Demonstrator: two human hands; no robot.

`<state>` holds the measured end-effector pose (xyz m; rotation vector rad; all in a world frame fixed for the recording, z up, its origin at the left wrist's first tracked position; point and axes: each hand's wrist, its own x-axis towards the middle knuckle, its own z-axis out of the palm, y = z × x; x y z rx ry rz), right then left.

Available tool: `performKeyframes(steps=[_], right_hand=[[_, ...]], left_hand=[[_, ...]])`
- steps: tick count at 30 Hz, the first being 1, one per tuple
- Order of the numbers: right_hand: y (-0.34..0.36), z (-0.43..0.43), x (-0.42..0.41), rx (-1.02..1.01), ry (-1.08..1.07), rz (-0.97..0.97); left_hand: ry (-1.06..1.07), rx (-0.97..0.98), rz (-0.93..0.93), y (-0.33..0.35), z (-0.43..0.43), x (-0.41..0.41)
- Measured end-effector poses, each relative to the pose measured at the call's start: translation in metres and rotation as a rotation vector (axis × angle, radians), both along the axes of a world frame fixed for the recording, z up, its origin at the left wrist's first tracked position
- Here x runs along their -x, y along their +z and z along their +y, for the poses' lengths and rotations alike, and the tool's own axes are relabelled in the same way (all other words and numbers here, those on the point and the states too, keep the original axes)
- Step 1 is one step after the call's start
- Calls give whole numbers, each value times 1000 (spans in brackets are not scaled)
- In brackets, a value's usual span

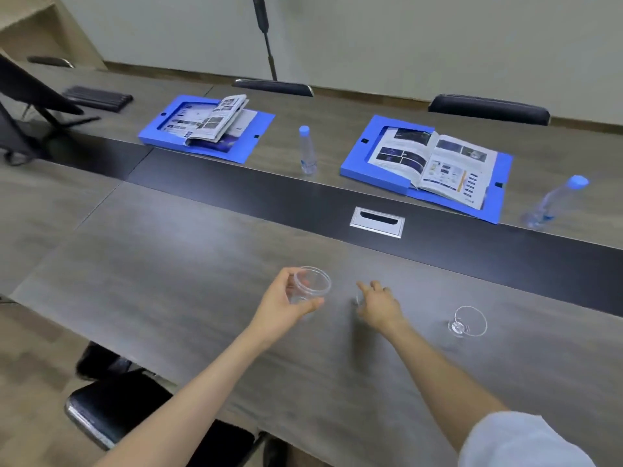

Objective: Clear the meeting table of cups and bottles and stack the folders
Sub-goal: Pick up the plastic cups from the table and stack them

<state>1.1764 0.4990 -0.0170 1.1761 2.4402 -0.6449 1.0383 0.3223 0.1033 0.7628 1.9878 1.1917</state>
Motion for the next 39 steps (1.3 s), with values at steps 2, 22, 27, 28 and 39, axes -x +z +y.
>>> performKeyframes(steps=[2, 22, 27, 28, 39], right_hand=[[-5, -8, -6, 2, -14, 51], [269, -124, -68, -160, -112, 754], [271, -140, -100, -124, -292, 752], [270, -139, -105, -100, -322, 757], [169, -71, -181, 71, -485, 485]], left_hand=[[15, 31, 21, -1, -6, -8], [-219, -254, 18, 83, -40, -73], [-237, -266, 12, 93, -56, -81], [-239, -272, 10, 94, -57, -83], [-229, -215, -16, 81, -27, -111]])
